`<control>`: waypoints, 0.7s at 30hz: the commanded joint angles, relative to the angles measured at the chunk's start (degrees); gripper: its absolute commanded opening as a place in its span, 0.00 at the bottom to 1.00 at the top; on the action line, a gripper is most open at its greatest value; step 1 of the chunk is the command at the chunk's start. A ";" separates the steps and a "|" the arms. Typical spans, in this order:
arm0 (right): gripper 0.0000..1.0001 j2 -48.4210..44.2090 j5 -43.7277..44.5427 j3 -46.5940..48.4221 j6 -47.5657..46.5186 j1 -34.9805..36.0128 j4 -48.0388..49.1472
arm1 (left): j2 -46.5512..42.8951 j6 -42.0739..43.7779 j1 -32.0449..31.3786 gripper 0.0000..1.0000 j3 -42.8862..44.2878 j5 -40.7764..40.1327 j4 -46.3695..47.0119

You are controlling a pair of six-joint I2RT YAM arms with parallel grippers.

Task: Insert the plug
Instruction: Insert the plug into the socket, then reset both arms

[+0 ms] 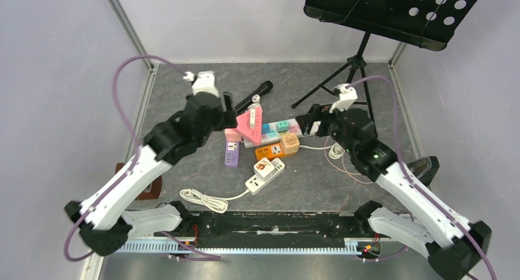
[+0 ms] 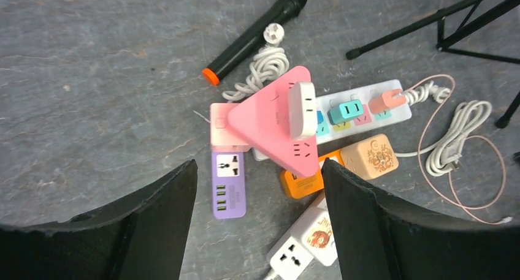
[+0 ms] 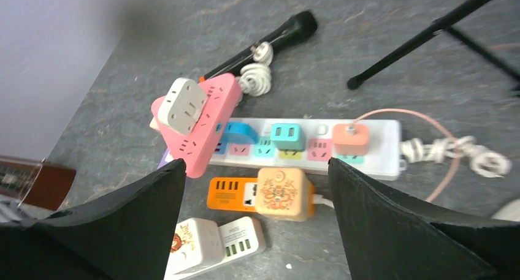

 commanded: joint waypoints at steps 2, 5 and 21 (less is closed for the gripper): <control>0.91 -11.70 9.76 -0.91 -5.79 -0.21 -7.03 | -13.95 3.00 0.22 0.80 -4.52 -2.88 -4.27; 0.98 -17.46 15.16 -0.14 -7.01 -0.21 -11.72 | -20.84 3.77 0.17 0.81 -5.92 -2.01 -6.44; 0.98 -39.72 38.31 10.79 -17.62 -0.23 -18.91 | -37.02 6.23 0.20 0.82 -4.25 -1.69 -14.74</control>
